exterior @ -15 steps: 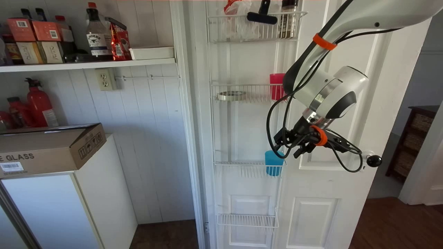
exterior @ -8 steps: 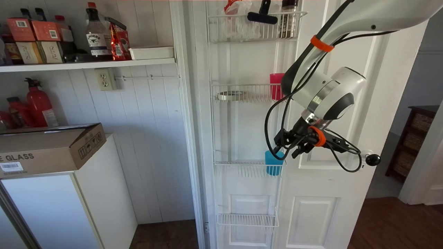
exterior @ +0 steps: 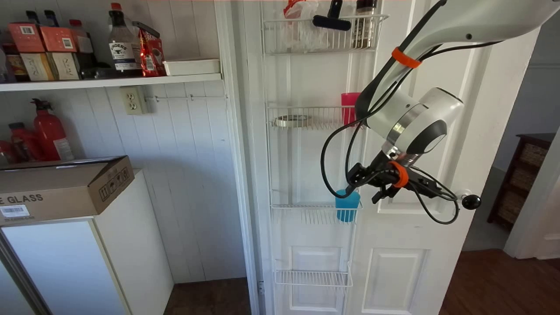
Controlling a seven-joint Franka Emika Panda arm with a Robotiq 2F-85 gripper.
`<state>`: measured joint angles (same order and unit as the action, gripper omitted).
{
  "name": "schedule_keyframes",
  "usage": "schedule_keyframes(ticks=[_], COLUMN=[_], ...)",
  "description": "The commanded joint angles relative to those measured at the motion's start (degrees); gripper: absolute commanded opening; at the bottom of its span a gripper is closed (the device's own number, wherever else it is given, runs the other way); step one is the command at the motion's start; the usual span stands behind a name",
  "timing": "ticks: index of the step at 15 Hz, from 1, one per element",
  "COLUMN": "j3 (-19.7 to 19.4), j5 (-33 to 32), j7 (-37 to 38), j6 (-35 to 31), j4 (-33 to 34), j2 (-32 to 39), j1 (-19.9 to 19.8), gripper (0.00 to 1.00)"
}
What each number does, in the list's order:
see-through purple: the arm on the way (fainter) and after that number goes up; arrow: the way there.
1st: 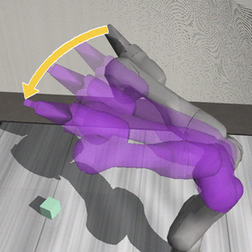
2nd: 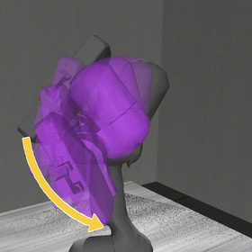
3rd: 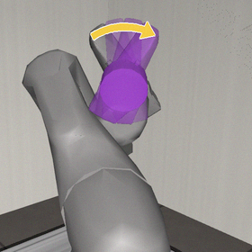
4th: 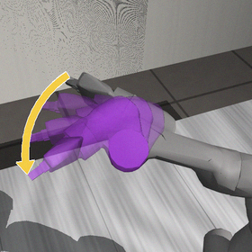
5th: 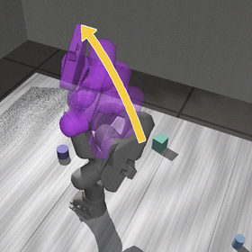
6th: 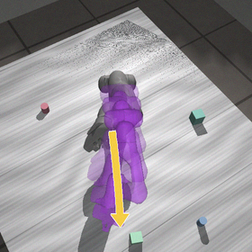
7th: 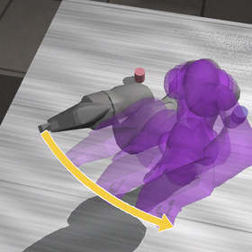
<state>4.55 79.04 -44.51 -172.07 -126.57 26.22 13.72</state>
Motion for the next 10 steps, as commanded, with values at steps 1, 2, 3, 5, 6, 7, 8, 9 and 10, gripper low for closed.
schedule_keyframes(ticks=[1, 2, 3, 5, 6, 7, 8, 9, 10], j3=[0.5, 0.7, 0.6, 0.8, 0.9, 1.1, 1.3, 1.4, 1.7], j5=[3.8, 4.5, 4.9, 5.8, 6.5, 7.3, 7.8, 8.3, 9.1], j7=[1.8, 1.9, 2.6, 2.9, 2.4, 1.8, 1.2, 0.1, -1.1], j6=[-3.6, -3.6, -3.7, -1.5, 0.4, 2.4, 4.2, 6.2, 7.5], j4=[0.7, 0.7, 0.5, 0.3, 0.2, 0.1, -0.1, -0.3, -0.2], j2=[1.2, 1.3, 1.3, 0.9, 0.5, 0.1, -0.2, -0.6, -0.8], j1=[0.3, 0.1, 0.0, -1.1, -2.0, -2.9, -3.5, -4.3, -4.8], gripper=[1.00, 0.99, 1.00, 1.00, 1.00, 1.00, 1.00, 1.00, 1.00])
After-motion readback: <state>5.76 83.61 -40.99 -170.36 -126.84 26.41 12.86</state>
